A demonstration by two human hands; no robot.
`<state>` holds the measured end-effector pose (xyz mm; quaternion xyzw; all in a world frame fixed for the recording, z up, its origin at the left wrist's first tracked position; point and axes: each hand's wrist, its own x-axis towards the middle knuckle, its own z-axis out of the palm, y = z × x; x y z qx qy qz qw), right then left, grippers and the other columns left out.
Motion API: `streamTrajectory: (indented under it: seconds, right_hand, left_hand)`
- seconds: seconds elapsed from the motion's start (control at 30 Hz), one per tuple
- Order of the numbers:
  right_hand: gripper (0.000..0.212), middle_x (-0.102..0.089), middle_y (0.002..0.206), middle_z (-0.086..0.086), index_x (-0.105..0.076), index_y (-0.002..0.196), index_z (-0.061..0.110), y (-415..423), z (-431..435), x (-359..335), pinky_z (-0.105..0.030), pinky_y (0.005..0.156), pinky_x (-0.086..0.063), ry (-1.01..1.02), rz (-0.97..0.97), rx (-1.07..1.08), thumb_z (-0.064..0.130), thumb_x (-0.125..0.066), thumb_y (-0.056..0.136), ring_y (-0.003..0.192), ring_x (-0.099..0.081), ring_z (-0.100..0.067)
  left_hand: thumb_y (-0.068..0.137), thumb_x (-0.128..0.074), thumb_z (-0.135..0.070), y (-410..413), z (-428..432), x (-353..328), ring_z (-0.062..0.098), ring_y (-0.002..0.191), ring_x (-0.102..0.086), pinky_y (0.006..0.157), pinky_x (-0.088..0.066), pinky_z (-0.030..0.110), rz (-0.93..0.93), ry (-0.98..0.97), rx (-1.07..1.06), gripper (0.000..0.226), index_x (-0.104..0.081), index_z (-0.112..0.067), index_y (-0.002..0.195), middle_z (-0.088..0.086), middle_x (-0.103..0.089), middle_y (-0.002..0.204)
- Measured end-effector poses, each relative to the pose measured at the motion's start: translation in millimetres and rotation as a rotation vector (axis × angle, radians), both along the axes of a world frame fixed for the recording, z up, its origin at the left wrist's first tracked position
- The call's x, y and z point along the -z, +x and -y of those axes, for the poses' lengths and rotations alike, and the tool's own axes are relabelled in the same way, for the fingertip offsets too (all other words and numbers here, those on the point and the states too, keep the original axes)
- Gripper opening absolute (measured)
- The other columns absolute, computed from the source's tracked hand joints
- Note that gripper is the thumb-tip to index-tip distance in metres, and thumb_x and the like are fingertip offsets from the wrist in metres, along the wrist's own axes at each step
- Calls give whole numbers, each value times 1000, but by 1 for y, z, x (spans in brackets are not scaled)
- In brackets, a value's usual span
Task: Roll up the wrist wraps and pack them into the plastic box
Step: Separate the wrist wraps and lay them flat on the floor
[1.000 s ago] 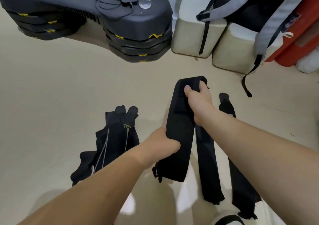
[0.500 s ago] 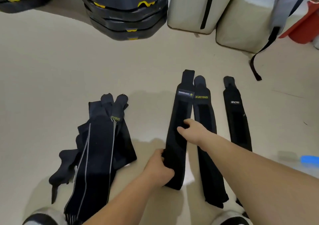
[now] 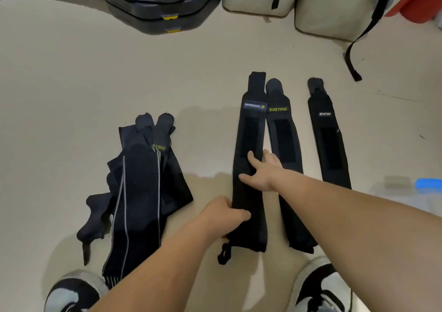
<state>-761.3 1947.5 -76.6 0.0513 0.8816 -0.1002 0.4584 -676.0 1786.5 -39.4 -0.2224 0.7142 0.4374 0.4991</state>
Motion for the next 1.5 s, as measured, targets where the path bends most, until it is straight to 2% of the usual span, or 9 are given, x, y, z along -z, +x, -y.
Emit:
streamTrajectory:
  seconds: [0.2,0.3,0.47,0.6,0.8,1.0,1.2,1.37,1.5]
  right_hand:
    - [90,8,176,-7,1,168,38,5,0,-9,-59,129,-15,-21,-33,26,64,-53,100,162,11,-34]
    - [88,16,175,-3,-1,167,43,20,-1,-13,-58,124,-26,-31,-138,17,58,-57,101,161,18,-30]
    - [81,23,174,-3,1,165,44,39,-3,-7,-64,126,-22,69,-239,61,50,-53,105,160,21,-38]
    - [73,25,173,7,6,165,39,43,-30,4,-67,123,-24,79,-106,23,48,-40,109,159,25,-36]
    - [68,24,173,12,6,168,29,28,-67,2,-52,125,-23,28,-73,123,34,-33,112,160,24,-30]
    - [68,25,174,7,4,168,28,13,-97,4,-49,129,-8,8,-19,93,26,-32,111,159,26,-35]
    - [67,22,175,5,0,169,24,10,-111,-1,-52,129,2,-19,-36,126,27,-35,112,159,25,-36]
    - [70,8,176,-1,-11,167,19,1,-104,-3,-56,129,-19,17,-71,109,24,-45,107,161,1,-42]
    - [51,-35,157,-10,-41,152,12,-11,-48,-28,-48,102,-51,1,-186,60,28,-50,105,135,-47,-36]
  left_hand:
    - [106,-56,-39,28,15,7,23,85,-74,63,-50,29,11,-30,170,26,-61,-18,122,6,-75,106]
    - [103,-59,-34,31,22,17,29,96,-76,75,-59,35,-35,-159,291,28,-53,-15,123,9,-72,111]
    - [100,-60,-23,25,15,22,30,117,-61,97,-56,43,-299,-302,476,53,-38,-21,148,6,-50,139]
    - [100,-58,-19,8,-2,22,30,144,-41,108,-51,45,-407,-256,643,87,-7,-41,167,-2,-3,174]
    - [102,-58,-26,-14,-43,32,38,151,-20,104,-53,45,-392,-353,966,88,-3,-34,169,-2,24,175]
    - [99,-61,-34,-34,-91,34,43,155,-14,121,-33,49,-423,-377,1092,93,-2,-26,170,9,25,174]
    - [99,-60,-32,-51,-113,28,38,160,-9,124,-32,47,-476,-273,1157,80,-21,-20,168,8,13,177]
    - [104,-54,-26,-52,-106,26,22,165,-2,129,-26,39,-501,-102,922,70,-24,-17,167,4,-4,178]
    - [101,-50,-16,-50,-75,15,24,141,-50,109,-49,39,-579,-137,698,53,-47,-21,154,-1,-43,161]
